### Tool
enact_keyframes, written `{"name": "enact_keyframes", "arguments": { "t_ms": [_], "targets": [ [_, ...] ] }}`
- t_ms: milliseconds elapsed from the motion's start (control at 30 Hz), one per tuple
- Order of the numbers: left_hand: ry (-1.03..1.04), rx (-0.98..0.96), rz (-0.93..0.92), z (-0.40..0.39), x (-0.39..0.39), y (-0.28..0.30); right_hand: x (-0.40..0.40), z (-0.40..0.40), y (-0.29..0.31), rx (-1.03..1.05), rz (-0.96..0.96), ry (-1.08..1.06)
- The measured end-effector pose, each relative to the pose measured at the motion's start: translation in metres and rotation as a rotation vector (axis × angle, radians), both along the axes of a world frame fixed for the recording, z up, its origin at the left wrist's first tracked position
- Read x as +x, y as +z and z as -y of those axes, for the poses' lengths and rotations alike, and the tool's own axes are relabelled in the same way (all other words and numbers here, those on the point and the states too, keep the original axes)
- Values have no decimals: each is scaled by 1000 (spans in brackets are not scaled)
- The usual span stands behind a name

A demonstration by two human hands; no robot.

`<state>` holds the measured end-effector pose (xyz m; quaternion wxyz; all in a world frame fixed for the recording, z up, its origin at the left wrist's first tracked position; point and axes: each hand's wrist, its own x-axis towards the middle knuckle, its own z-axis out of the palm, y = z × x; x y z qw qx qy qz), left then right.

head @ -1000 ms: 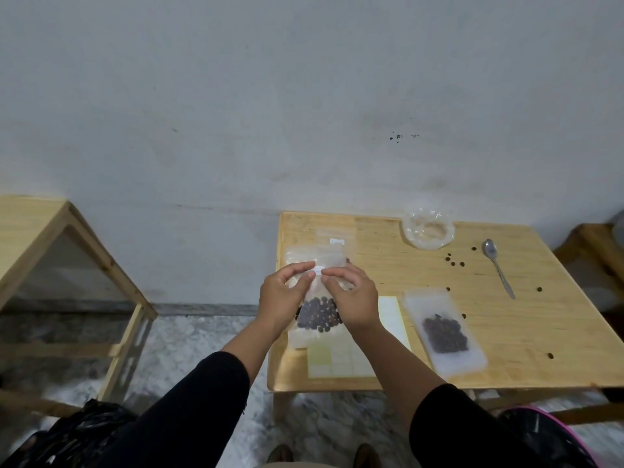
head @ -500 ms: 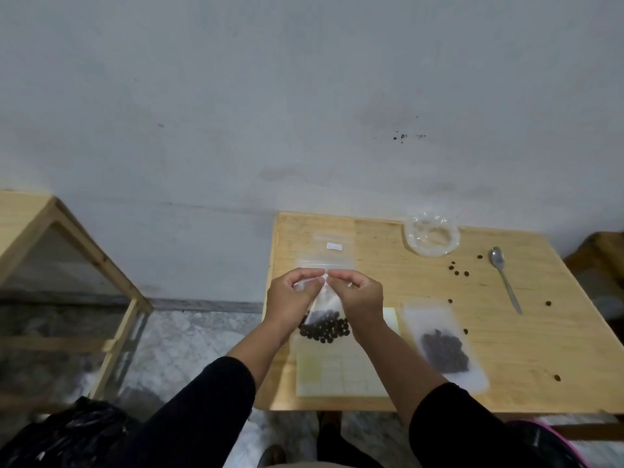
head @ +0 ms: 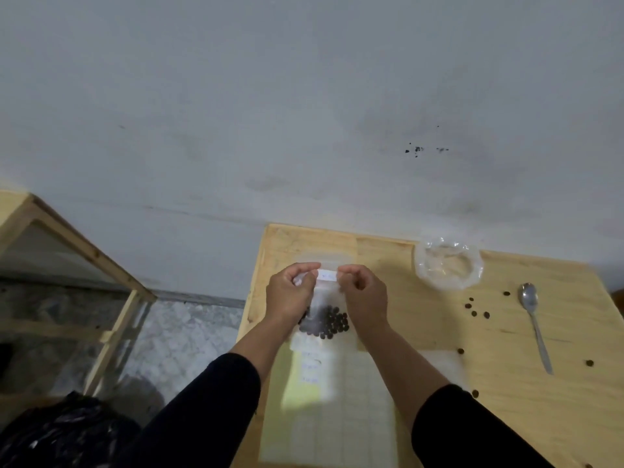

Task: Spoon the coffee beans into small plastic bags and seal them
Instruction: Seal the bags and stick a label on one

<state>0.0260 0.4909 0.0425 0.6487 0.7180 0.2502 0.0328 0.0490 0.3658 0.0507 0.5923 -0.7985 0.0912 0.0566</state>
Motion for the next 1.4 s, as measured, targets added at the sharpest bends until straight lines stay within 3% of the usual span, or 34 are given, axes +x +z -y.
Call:
{"name": "enact_keyframes", "arguments": {
  "t_ms": [200,367,500,867,1000,1200,1400],
  "targets": [
    [16,100,7,-5,38,-21,29,15,-28,-84,-59,83],
    [-106,361,-107,-1,45,-40,47,15,-40,-127,-121,28],
    [-219,521,-204,-2,41,-53,47,13,-52,-279,-121,85],
    [-350,646,-249,-10,20,-45,29,7,-55,-575,13,348],
    [-409,707,-211,-18,9,-34,10,6,-48,-753,124,464],
    [-468,756,-125,-17,-20,-17,-25,19,-26,-988,290,466],
    [-626,808,72,21,-56,-12,-82,50,-3,-1150,292,418]
  ]
}}
